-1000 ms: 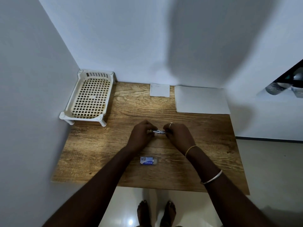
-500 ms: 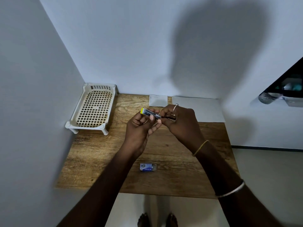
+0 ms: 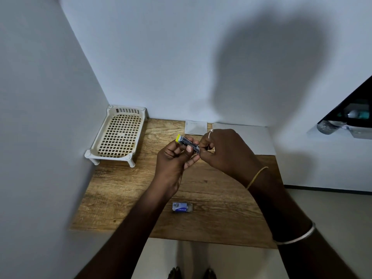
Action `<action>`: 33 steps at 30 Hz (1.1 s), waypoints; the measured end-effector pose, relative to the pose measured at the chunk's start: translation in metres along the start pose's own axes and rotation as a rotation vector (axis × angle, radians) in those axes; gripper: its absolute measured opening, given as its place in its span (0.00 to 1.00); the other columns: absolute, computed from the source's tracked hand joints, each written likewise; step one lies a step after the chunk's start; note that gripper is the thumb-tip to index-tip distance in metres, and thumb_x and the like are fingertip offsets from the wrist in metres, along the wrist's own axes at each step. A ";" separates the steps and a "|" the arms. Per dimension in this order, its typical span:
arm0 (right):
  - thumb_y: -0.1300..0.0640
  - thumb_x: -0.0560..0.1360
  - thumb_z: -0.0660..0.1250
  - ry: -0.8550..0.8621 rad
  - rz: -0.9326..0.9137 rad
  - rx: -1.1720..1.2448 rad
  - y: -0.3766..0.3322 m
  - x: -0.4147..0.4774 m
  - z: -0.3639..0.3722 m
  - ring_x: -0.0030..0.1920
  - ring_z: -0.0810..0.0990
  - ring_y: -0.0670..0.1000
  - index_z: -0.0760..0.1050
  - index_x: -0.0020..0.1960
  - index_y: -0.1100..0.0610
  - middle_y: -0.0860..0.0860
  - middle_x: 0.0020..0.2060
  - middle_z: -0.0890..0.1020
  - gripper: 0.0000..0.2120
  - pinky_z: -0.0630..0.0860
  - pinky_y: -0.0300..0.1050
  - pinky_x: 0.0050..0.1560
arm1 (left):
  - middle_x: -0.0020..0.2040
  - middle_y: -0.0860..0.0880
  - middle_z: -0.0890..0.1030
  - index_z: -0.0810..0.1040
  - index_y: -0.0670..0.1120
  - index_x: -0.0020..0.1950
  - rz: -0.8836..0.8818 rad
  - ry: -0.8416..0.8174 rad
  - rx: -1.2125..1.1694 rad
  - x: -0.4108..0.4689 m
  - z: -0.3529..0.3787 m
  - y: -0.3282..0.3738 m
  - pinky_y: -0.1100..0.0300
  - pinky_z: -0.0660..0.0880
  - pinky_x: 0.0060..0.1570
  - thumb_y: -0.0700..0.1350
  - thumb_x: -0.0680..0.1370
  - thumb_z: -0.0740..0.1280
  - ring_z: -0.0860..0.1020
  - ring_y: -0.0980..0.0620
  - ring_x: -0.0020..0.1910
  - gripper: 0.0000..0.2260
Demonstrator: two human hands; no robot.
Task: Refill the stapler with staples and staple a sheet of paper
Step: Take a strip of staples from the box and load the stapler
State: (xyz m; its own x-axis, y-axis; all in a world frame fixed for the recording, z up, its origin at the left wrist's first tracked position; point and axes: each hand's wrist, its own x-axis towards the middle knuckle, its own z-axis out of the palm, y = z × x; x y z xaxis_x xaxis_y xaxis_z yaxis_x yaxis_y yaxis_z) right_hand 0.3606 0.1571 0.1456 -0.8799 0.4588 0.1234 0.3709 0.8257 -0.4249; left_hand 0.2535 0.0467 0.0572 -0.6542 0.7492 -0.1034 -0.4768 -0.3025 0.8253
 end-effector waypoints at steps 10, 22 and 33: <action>0.48 0.72 0.67 0.016 -0.033 -0.199 0.000 -0.005 0.009 0.40 0.80 0.53 0.82 0.42 0.52 0.49 0.39 0.81 0.09 0.76 0.46 0.38 | 0.51 0.44 0.87 0.84 0.44 0.55 0.022 0.005 0.089 -0.003 0.000 -0.005 0.53 0.82 0.47 0.33 0.78 0.68 0.85 0.46 0.53 0.09; 0.55 0.69 0.72 -0.158 0.008 0.067 0.010 -0.003 -0.004 0.39 0.82 0.50 0.83 0.37 0.52 0.49 0.35 0.84 0.02 0.79 0.52 0.43 | 0.54 0.43 0.87 0.86 0.48 0.52 -0.002 -0.048 0.097 -0.004 -0.007 -0.010 0.49 0.82 0.51 0.39 0.75 0.72 0.85 0.44 0.56 0.08; 0.47 0.67 0.72 -0.137 0.024 0.008 0.017 -0.005 0.004 0.37 0.79 0.45 0.83 0.38 0.49 0.44 0.33 0.81 0.06 0.72 0.41 0.36 | 0.52 0.42 0.87 0.85 0.45 0.53 -0.012 -0.031 0.147 -0.004 -0.006 -0.012 0.51 0.83 0.48 0.34 0.78 0.70 0.85 0.42 0.56 0.09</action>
State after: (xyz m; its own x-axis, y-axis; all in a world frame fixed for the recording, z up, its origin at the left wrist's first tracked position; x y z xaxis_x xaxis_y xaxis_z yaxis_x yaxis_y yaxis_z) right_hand 0.3697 0.1673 0.1339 -0.9034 0.4287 -0.0100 0.3902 0.8122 -0.4337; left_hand 0.2583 0.0441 0.0446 -0.6292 0.7710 -0.0987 -0.3919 -0.2050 0.8969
